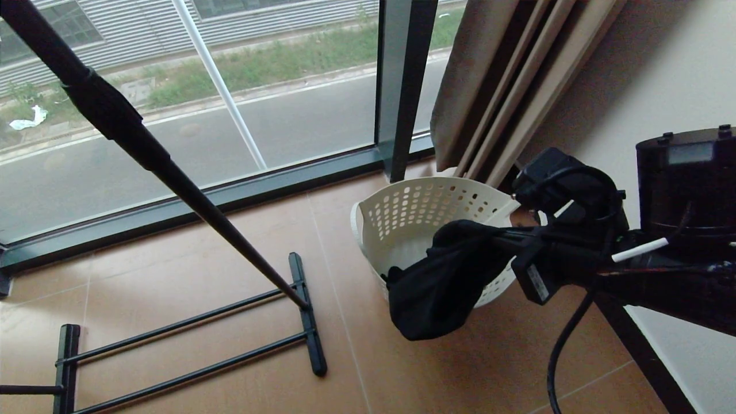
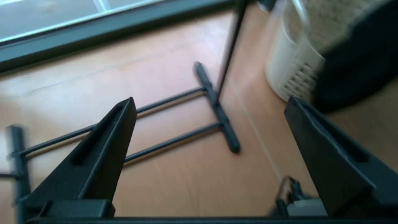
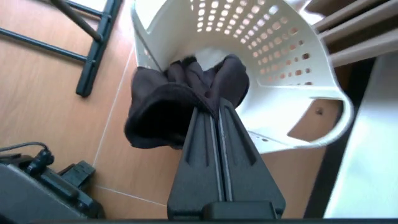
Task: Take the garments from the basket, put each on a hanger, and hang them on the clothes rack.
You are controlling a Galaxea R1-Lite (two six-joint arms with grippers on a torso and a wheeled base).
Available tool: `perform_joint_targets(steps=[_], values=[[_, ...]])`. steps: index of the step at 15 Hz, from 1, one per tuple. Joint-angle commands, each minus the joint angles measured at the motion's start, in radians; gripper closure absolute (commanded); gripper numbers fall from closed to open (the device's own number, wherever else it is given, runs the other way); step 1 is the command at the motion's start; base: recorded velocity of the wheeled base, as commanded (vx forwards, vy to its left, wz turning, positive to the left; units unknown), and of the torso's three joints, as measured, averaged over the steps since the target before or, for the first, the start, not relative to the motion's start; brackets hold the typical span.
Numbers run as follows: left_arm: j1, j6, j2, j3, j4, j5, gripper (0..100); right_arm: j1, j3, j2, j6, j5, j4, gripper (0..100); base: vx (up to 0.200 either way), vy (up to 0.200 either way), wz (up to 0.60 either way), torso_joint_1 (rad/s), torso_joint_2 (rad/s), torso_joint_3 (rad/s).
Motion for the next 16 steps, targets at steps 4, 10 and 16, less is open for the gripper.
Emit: perform_joint_targets(steps=[4, 10, 16], values=[[0.000, -0.008, 0.000, 0.000, -0.001, -0.003, 0, -0.033, 0.142, -0.122, 0.084, 0.131, -0.028, 100, 0.000, 0.000, 0.00, -0.002, 0.00, 0.204], [0.000, -0.010, 0.000, 0.002, -0.001, 0.002, 0, -0.038, 0.335, -0.143, 0.081, 0.121, -0.244, 100, 0.000, 0.000, 0.00, 0.045, -0.21, 0.046], [0.000, -0.004, 0.000, 0.002, -0.001, -0.003, 0, -0.015, 0.394, -0.196, 0.081, 0.117, -0.256, 100, 0.000, 0.000, 0.00, 0.137, -0.46, -0.124]])
